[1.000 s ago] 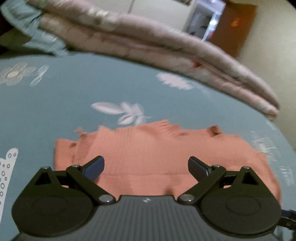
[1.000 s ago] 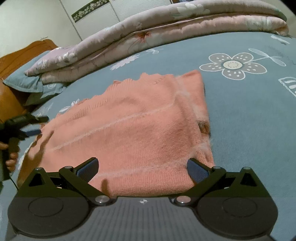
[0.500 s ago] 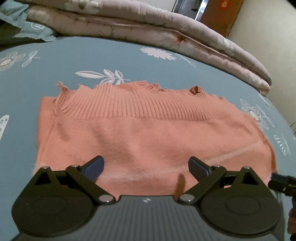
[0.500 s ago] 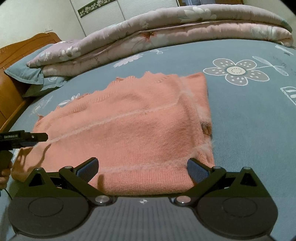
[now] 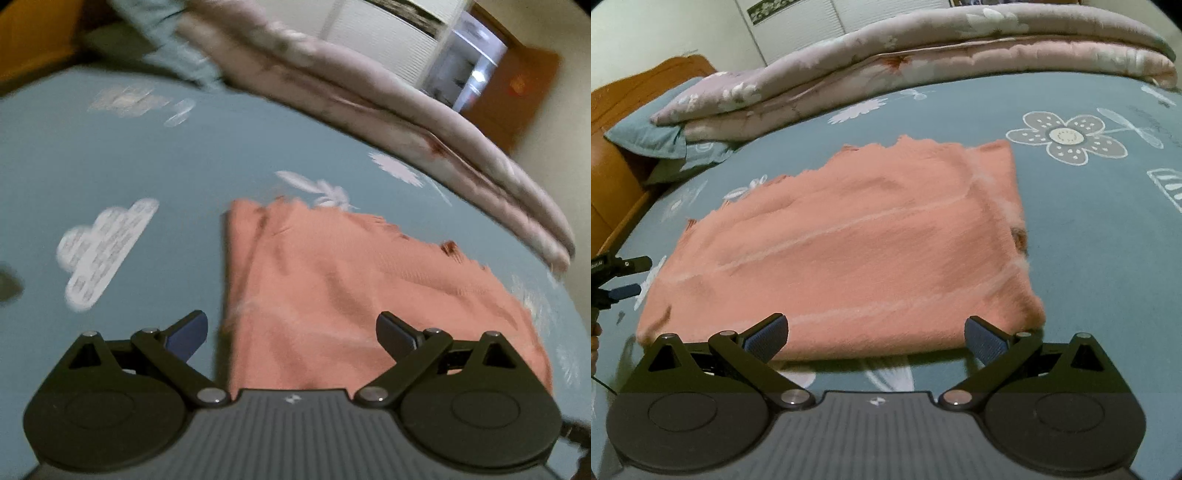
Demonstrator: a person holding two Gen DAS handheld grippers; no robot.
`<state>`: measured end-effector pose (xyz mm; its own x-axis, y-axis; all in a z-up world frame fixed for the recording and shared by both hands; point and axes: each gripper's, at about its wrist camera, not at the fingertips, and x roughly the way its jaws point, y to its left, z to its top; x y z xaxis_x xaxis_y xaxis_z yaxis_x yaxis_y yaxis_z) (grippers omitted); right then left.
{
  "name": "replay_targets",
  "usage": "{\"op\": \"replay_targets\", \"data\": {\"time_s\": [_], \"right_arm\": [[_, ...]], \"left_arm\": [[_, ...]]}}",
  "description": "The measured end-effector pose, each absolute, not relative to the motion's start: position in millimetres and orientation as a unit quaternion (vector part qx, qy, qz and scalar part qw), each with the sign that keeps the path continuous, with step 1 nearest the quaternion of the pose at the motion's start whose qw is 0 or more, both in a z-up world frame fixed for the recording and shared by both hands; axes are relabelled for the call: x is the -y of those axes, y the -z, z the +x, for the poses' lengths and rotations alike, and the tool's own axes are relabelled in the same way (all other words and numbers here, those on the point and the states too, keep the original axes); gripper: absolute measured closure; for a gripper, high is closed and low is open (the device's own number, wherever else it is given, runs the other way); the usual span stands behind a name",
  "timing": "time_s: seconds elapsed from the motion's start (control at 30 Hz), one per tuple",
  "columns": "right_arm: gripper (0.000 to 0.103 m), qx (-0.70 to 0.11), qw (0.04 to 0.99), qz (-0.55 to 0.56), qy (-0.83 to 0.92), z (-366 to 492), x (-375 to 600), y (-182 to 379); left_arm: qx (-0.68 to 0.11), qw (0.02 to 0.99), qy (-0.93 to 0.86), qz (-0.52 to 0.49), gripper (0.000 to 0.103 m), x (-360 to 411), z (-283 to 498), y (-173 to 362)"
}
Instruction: Fold clothes
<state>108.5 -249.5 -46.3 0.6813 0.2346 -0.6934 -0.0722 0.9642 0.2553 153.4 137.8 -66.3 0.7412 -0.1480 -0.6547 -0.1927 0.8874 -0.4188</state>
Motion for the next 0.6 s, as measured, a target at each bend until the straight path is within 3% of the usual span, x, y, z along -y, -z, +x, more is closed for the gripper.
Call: {"op": "replay_targets", "data": {"time_s": [0.3,0.6], "right_arm": [[0.0,-0.398,0.911,0.002,-0.108,97,200,39],[0.0,-0.334,0.916,-0.115,-0.188,98,106,27]], "left_arm": [[-0.379,0.889,-0.016,-0.258,0.006,-163,117,78],[-0.398,0.88,-0.024,-0.258,0.006,-193,87,78]]}}
